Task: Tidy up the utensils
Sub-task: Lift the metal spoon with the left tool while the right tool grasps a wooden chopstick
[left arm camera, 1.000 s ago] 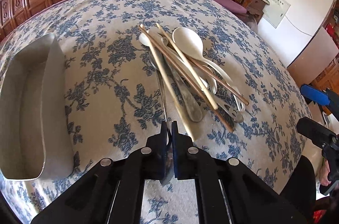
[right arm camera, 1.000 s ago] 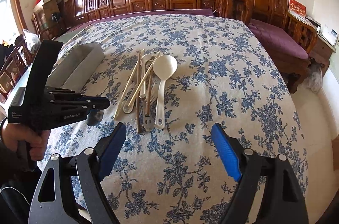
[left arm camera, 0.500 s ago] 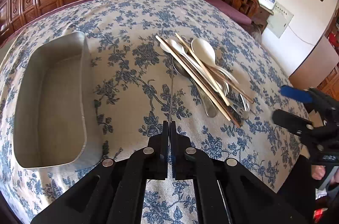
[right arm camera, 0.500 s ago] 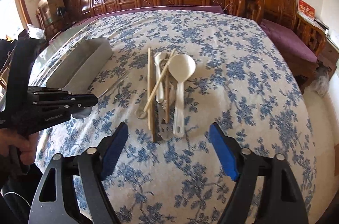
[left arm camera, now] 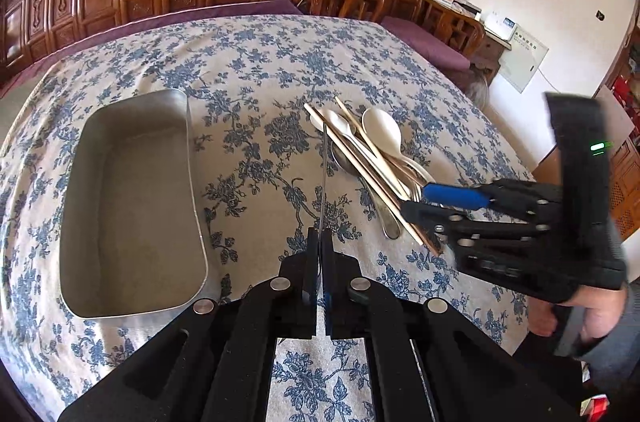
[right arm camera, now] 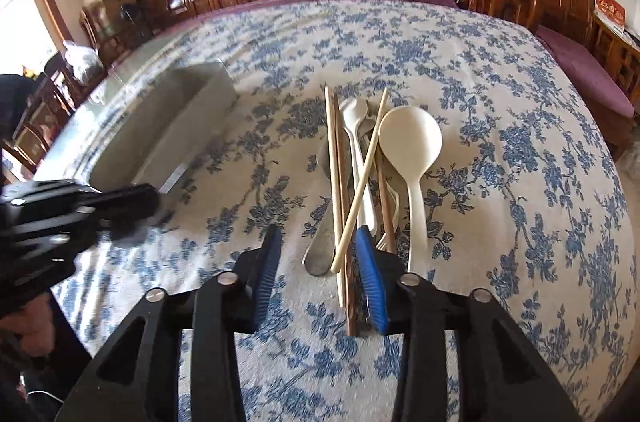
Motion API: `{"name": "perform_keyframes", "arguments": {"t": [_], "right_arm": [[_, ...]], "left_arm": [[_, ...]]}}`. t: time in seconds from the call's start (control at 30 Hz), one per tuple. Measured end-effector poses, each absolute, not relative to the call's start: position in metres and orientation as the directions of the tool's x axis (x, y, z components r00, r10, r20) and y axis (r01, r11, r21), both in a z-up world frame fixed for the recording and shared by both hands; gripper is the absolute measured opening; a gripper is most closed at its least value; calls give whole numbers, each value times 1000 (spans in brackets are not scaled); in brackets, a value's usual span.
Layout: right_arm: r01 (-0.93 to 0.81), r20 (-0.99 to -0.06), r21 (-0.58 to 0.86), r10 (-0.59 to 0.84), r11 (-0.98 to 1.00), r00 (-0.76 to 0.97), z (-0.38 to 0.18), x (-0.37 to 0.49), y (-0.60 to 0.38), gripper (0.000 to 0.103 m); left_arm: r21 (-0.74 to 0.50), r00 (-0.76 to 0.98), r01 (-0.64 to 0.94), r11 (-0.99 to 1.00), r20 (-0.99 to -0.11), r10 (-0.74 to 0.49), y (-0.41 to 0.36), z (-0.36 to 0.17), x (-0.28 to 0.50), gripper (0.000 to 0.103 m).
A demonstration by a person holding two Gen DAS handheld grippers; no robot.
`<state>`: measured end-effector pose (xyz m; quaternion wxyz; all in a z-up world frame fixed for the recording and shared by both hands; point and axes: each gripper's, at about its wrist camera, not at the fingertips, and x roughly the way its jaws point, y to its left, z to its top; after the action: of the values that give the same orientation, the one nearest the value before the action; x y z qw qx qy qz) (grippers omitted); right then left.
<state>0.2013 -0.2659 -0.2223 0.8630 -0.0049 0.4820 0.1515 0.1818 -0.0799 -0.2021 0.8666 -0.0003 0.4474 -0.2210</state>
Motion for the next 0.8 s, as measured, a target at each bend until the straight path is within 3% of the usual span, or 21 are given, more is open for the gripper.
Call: {"name": "perform_keyframes", "arguments": {"t": [0.17, 0.23, 0.8], "right_arm": [[-251, -856, 98, 210, 963, 471, -236, 207, -265, 24], [-246, -859, 98, 207, 964, 469, -237, 207, -266, 11], [-200, -791, 76, 181, 977, 585, -184, 196, -291, 6]], "left_arm": [[-202, 507, 381, 902, -771, -386, -75, -197, 182, 1], [-201, 507, 382, 902, -770, -387, -74, -195, 182, 1], [-164, 561, 364, 917, -747, -357, -42, -161, 192, 1]]}}
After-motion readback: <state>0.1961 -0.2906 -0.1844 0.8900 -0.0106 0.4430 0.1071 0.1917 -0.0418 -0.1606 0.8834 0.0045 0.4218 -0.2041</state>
